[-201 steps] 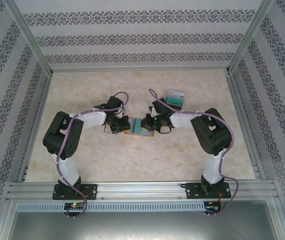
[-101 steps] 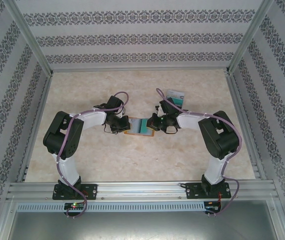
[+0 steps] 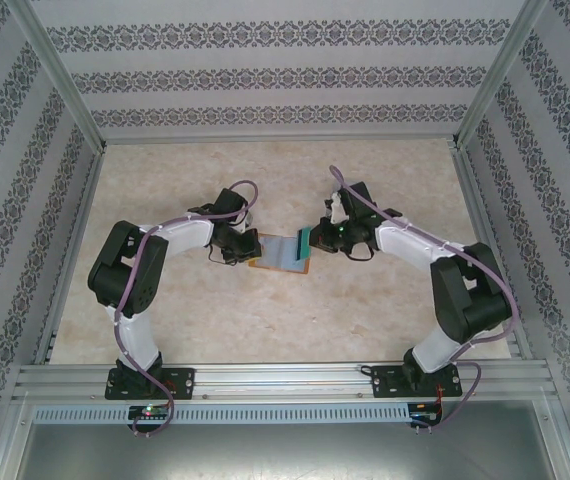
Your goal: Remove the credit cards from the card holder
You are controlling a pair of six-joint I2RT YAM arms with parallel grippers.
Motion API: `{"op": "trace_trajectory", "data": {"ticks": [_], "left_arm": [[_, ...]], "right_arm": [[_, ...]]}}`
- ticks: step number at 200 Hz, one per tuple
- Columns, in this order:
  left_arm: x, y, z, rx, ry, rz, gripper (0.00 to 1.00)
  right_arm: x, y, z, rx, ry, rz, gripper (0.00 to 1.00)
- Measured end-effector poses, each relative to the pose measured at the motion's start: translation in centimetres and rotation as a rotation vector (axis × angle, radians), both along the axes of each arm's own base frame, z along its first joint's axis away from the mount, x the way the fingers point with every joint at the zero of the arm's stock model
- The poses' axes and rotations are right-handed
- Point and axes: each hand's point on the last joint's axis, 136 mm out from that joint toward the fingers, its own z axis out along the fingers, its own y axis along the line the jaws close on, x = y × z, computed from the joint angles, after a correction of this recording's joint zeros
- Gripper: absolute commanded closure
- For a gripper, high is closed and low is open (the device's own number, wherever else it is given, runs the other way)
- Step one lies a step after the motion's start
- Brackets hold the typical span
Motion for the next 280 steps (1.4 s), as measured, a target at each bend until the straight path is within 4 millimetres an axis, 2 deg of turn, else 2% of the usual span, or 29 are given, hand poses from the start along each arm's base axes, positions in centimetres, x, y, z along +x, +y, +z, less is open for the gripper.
{"op": "trace_trajectory", "data": {"ticks": [16, 37, 52, 71, 81, 93, 116, 146, 198, 223, 253, 280], "left_arm": [[0.1, 0.0, 1.0, -0.006, -0.021, -0.004, 0.96], [0.4, -0.1, 3.9, -0.032, -0.092, -0.01, 0.88], [0.6, -0.2, 6.7, -0.057, -0.162, -0.012, 0.64], [0.7, -0.1, 10.3, -0.084, -0.259, -0.017, 0.2], [0.6, 0.0, 12.0, -0.096, -0.303, -0.017, 0.09], [0.5, 0.3, 13.5, -0.1, -0.345, -0.013, 0.0], [0.2, 0.9, 15.5, -0.092, -0.418, -0.01, 0.0], [-0.2, 1.7, 16.3, -0.063, -0.454, -0.008, 0.0], [-1.0, 2.5, 15.7, -0.026, -0.445, -0.011, 0.0], [-1.1, 2.8, 15.4, -0.007, -0.441, -0.008, 0.0], [-1.2, 3.0, 15.2, 0.007, -0.434, -0.005, 0.0], [-1.3, 3.2, 15.0, 0.018, -0.428, -0.004, 0.0]], "right_arm": [[0.7, -0.4, 2.1, -0.048, -0.067, 0.036, 1.0], [1.5, -1.3, 5.2, -0.138, -0.176, 0.091, 1.0], [2.0, -2.1, 7.2, -0.214, -0.266, 0.144, 1.0], [2.4, -3.3, 8.8, -0.333, -0.372, 0.222, 1.0], [2.6, -4.0, 9.2, -0.397, -0.419, 0.27, 1.0], [2.8, -4.8, 9.4, -0.475, -0.461, 0.326, 1.0], [3.4, -6.4, 9.7, -0.635, -0.544, 0.455, 1.0], [5.2, -8.0, 9.9, -0.825, -0.615, 0.592, 1.0], [7.8, -10.1, 5.7, -1.066, -0.575, 0.811, 1.0], [9.1, -11.0, 4.4, -1.123, -0.557, 0.855, 1.0], [10.7, -11.7, 4.4, -1.147, -0.571, 0.854, 1.0], [11.0, -11.8, 3.6, -1.154, -0.562, 0.874, 1.0]]}}
